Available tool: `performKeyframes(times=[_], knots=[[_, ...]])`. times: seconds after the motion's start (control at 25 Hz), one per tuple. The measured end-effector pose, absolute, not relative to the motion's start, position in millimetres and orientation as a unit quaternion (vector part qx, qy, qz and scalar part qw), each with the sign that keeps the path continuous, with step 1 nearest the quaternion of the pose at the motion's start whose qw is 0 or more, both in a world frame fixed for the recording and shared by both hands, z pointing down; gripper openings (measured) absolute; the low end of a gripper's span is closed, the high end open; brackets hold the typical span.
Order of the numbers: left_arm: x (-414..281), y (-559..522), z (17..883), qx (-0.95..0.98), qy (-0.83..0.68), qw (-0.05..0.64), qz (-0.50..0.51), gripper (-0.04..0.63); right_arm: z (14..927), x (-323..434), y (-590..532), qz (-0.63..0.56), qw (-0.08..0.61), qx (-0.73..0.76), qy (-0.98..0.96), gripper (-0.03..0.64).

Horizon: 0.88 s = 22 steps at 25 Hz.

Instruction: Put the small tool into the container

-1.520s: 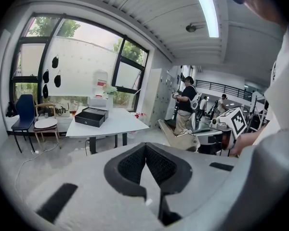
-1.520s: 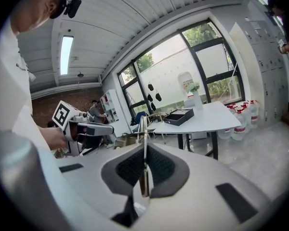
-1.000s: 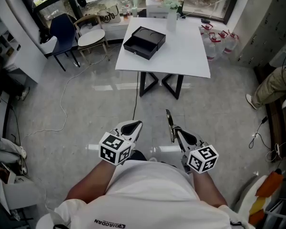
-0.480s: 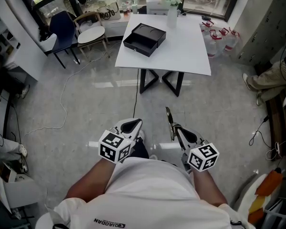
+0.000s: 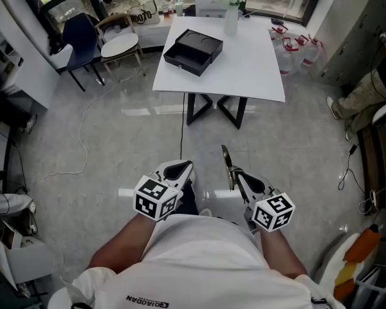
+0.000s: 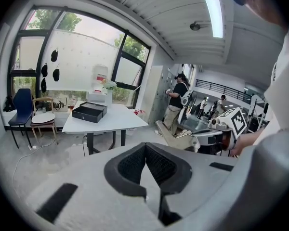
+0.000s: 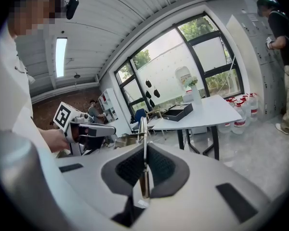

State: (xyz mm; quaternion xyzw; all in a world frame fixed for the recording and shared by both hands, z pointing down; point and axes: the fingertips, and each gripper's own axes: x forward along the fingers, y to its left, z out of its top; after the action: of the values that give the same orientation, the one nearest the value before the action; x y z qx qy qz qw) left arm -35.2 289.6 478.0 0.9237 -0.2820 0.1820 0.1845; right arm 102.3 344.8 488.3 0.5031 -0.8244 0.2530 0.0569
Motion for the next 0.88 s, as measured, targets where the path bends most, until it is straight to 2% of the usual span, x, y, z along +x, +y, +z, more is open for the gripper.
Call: performKeyframes(times=[0.4, 0.88], knots=[[-42.6, 236.3, 497.0, 0.915, -0.287, 0.208, 0.193, 0.009, 502.9, 96.1, 290.2, 0.272, 0.067, 0.497, -0.821, 0.011], [-32.5, 105.1, 469.3, 0.929, -0.273, 0.185, 0.170, 0.009, 473.4, 99.1, 163.2, 0.251, 0.076, 0.510, -0.819, 0.011]])
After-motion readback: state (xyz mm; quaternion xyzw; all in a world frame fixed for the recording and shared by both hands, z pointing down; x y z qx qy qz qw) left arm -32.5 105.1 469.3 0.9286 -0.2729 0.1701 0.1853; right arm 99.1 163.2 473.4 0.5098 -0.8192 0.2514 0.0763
